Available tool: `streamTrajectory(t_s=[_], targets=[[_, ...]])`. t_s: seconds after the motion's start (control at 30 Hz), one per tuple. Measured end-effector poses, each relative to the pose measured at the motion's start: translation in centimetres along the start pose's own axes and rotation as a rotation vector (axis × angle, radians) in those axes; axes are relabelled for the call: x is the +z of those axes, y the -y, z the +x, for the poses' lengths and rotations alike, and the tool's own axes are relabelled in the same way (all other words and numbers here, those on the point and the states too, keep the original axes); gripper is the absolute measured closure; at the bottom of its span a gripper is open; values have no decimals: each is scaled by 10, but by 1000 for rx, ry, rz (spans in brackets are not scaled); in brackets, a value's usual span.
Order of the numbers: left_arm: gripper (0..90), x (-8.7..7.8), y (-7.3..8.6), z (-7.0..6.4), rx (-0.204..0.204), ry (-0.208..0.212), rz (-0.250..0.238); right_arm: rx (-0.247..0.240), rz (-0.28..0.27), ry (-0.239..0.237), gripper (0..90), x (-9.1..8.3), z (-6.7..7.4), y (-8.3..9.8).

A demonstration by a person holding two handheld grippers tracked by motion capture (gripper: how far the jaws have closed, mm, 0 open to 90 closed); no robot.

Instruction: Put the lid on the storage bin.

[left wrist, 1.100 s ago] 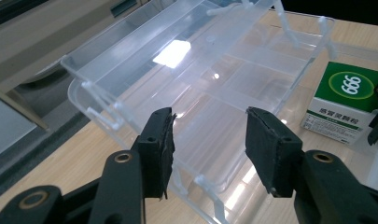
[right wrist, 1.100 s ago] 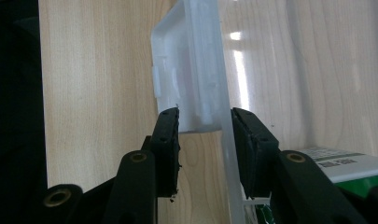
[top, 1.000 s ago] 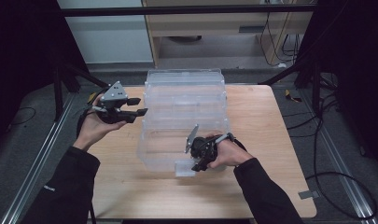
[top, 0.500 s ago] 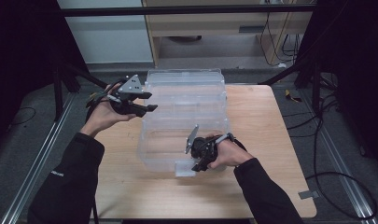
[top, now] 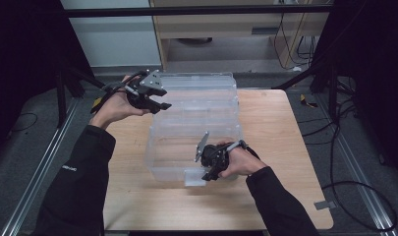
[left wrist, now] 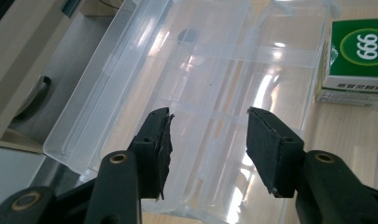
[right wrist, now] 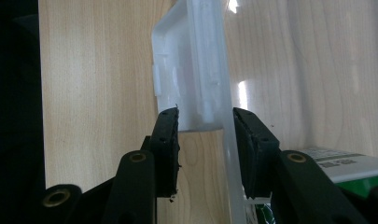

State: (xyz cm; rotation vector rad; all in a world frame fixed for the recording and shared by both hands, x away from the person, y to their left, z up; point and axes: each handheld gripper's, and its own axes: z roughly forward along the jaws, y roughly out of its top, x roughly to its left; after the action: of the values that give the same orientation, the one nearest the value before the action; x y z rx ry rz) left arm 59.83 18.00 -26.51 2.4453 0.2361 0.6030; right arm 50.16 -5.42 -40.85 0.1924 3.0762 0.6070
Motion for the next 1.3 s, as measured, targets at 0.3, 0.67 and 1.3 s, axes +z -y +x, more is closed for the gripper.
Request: streamTrajectory(t_s=[0.3, 0.67, 1.3], targets=[[517, 11, -9, 5, 48, 17, 26, 2, 4, 0, 629, 0, 0, 0], [538, 33, -8, 7, 109, 5, 110, 2, 4, -3, 629, 1, 0, -1], [603, 52, -6, 5, 175, 30, 191, 0, 20, -4, 622, 2, 0, -2]])
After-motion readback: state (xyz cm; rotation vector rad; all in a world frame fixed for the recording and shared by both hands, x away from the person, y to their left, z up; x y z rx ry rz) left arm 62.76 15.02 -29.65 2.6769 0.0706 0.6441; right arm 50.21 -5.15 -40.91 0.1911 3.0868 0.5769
